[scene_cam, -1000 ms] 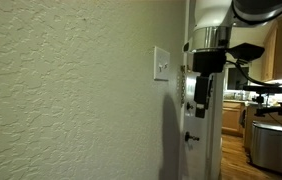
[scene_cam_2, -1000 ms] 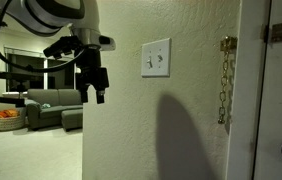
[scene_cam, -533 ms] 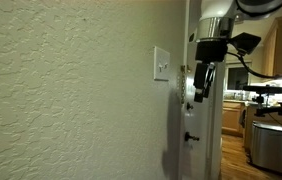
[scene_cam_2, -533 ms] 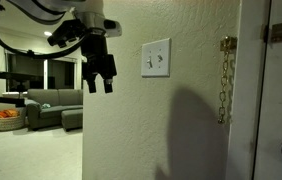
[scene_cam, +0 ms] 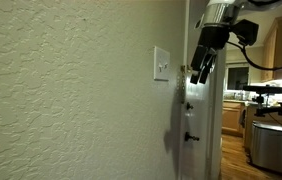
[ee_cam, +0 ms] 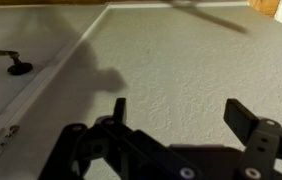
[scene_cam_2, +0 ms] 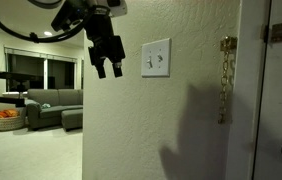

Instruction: Turn off the switch on the right

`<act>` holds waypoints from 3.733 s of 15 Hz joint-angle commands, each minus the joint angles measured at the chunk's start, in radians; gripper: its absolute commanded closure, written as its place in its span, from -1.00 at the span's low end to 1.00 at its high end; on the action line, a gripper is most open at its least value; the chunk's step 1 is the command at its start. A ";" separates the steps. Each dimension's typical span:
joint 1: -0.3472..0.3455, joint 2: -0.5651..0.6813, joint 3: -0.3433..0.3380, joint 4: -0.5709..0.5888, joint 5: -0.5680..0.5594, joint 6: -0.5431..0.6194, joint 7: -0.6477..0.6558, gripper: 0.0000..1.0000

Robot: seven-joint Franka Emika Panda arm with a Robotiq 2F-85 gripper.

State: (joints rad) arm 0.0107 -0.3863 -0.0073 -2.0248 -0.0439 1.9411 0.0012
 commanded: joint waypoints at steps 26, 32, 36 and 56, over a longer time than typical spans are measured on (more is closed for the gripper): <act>-0.029 0.082 -0.022 0.151 0.073 0.219 0.041 0.91; -0.025 0.122 -0.009 0.200 0.068 0.234 0.044 0.22; -0.021 0.157 0.005 0.206 0.062 0.246 0.043 -0.29; -0.028 0.241 0.009 0.246 0.002 0.291 0.021 0.13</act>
State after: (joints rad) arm -0.0140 -0.1561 0.0031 -1.7772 -0.0119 2.2059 0.0201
